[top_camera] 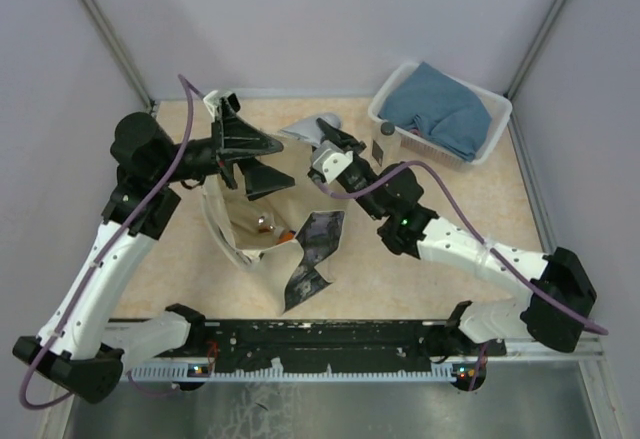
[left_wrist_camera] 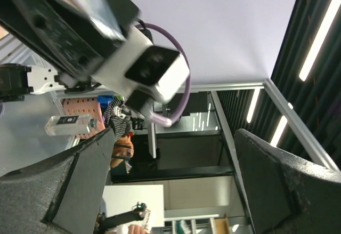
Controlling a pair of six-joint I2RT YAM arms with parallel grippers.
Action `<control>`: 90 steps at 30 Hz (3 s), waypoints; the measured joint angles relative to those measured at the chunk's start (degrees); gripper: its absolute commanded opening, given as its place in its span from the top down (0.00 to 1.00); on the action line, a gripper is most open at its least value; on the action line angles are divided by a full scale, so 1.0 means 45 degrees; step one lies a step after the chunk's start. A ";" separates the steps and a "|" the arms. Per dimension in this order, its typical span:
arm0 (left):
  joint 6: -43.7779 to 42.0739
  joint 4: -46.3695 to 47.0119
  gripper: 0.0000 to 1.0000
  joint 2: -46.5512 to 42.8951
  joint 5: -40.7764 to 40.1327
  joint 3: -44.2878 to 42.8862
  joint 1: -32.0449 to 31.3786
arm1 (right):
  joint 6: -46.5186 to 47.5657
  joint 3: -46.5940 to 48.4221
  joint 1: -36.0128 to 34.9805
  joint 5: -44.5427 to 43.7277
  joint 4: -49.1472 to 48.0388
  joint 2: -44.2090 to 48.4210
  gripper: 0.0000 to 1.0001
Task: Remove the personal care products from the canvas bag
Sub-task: Place the care product at the center of the board.
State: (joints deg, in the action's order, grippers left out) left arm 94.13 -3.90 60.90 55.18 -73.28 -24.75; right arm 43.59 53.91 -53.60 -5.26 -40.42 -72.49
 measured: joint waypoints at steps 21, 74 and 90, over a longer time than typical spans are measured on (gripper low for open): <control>-0.1744 0.0083 0.01 -0.0670 -0.0019 0.1001 0.0000 | -0.4255 -0.1209 0.2696 -0.5367 0.3551 0.3687 1.00; -1.1220 -1.0127 0.01 -0.1617 -0.8500 -0.1744 0.0000 | -1.0132 -0.5265 0.9034 -0.0165 -0.6237 -0.6091 1.00; -1.1215 -1.0117 0.01 -0.1681 -0.8490 -0.1656 0.0000 | -0.9967 -0.5464 0.9034 -0.0277 -0.6314 -0.4750 0.11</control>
State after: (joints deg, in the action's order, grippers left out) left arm 43.66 -49.43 53.34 16.97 -80.73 -24.75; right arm -1.26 29.32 -12.95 -6.50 -68.84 -93.86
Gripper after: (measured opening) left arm 0.989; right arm 0.808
